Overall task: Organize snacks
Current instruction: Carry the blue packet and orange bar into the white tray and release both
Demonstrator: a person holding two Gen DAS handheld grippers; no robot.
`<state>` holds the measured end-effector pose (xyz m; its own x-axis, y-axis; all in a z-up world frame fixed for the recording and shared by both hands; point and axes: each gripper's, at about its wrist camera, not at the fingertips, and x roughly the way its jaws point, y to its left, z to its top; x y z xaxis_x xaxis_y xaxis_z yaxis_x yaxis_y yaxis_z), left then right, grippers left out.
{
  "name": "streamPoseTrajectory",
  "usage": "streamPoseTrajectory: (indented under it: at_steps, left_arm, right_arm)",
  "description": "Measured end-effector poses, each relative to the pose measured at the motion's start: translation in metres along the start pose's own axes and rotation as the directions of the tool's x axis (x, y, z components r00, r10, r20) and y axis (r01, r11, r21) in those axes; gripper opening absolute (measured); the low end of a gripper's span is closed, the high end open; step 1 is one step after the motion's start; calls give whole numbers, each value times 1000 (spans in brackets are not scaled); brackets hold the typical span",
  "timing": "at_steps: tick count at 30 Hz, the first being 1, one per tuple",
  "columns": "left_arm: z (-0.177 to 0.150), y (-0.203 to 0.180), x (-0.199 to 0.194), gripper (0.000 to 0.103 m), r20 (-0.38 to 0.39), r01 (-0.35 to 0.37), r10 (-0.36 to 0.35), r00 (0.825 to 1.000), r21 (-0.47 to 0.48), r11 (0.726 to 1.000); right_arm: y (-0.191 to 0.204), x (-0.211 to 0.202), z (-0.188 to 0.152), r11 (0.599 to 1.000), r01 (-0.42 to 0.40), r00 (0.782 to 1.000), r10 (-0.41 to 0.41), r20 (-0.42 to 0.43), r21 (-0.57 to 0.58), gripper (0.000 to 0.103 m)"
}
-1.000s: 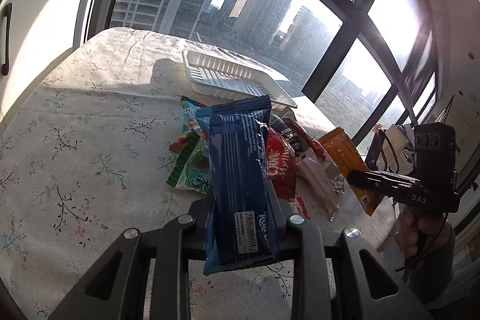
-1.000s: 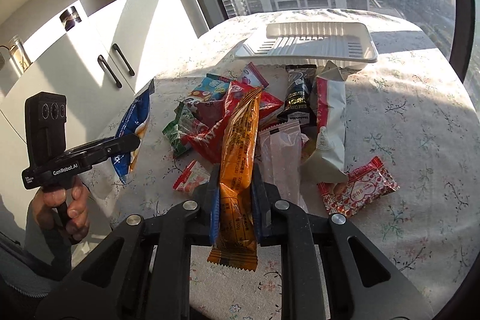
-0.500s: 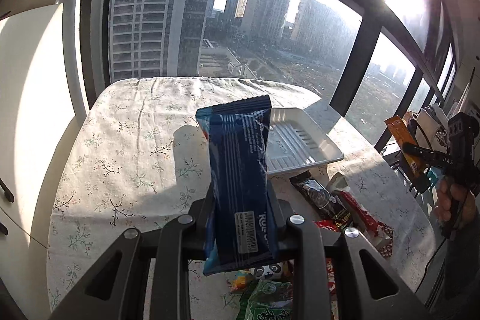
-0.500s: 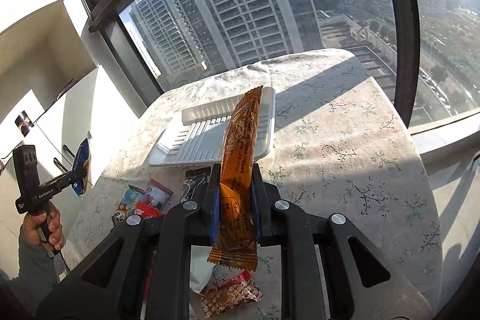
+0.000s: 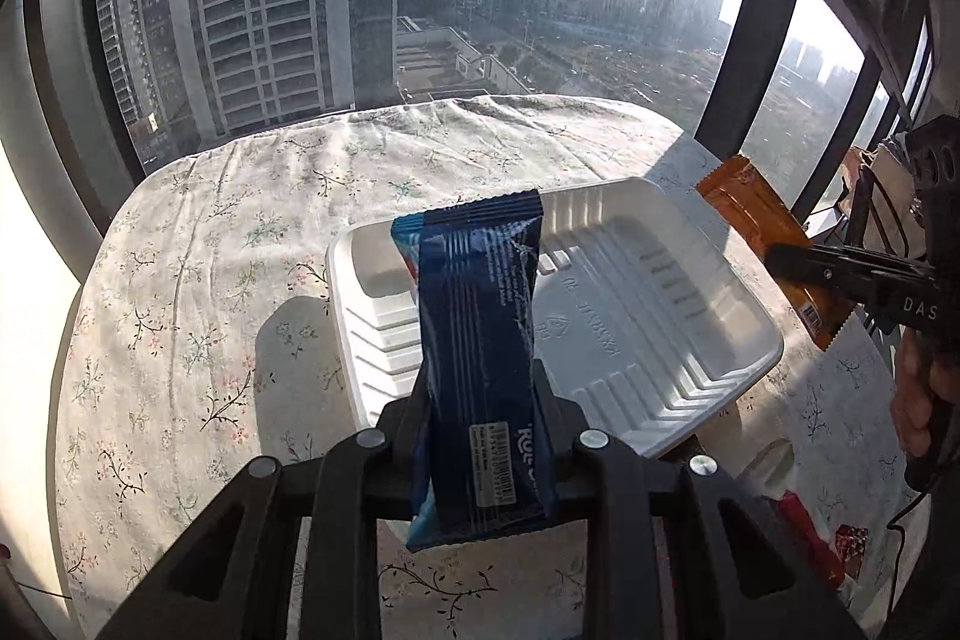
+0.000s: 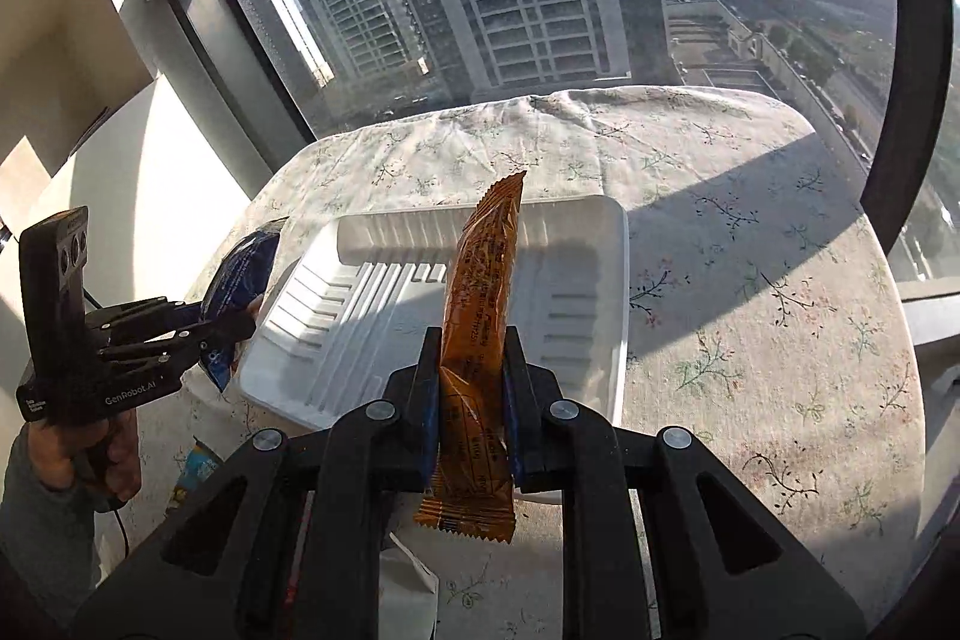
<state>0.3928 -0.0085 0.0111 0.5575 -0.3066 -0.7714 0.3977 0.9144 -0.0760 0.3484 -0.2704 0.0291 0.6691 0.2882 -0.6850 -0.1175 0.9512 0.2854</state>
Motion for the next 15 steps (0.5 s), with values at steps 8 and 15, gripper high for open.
streamPoseTrajectory:
  at_steps: [8, 15]
  left_arm:
    - [8, 2, 38, 28, -61, -53, 53, 997, 10, 999]
    - [1, -3, 57, 28, -94, -76, 80, 992, 45, 996]
  right_arm:
    - [-8, 57, -8, 999, 48, 994, -48, -94, -4, 16]
    - [-16, 82, -19, 994, 107, 985, -108, -135, -18, 16]
